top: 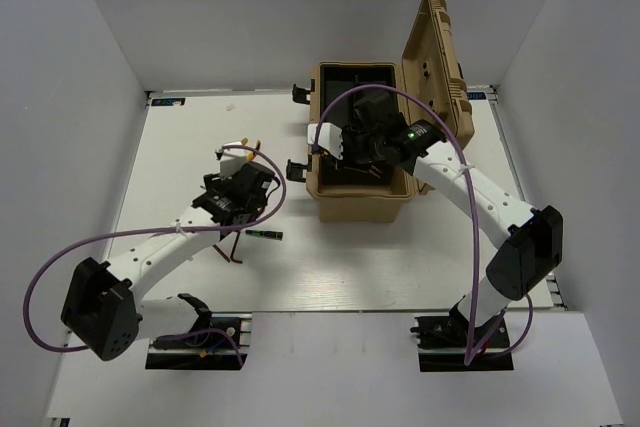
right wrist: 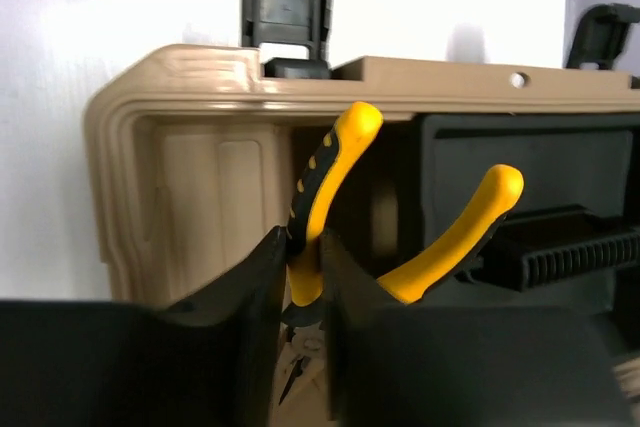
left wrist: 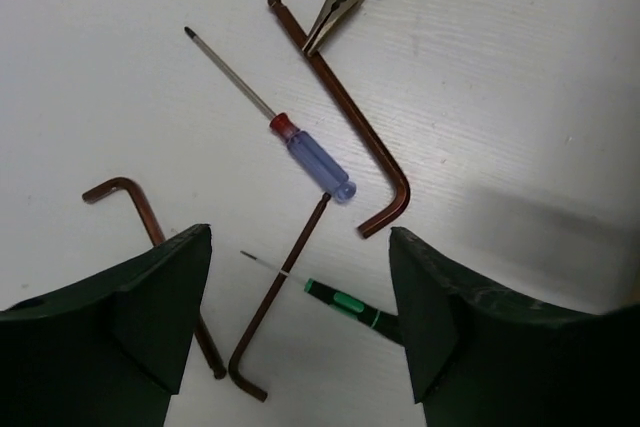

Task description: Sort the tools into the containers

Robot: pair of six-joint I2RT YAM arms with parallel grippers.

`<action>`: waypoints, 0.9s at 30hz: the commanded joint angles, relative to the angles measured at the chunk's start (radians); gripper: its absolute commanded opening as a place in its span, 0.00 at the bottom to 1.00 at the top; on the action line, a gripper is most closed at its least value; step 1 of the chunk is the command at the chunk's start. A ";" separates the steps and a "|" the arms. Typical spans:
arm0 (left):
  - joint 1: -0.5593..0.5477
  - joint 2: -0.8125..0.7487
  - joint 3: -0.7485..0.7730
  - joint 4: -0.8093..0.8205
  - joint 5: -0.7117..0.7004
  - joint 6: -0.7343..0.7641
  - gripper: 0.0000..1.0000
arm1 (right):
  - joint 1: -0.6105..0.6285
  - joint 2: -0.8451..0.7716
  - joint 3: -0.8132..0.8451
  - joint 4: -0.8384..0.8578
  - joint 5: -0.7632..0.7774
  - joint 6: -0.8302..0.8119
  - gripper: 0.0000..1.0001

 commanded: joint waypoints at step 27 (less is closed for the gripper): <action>0.423 0.684 0.552 0.301 0.487 0.413 0.56 | -0.013 -0.227 -0.057 -0.028 -0.206 0.509 0.04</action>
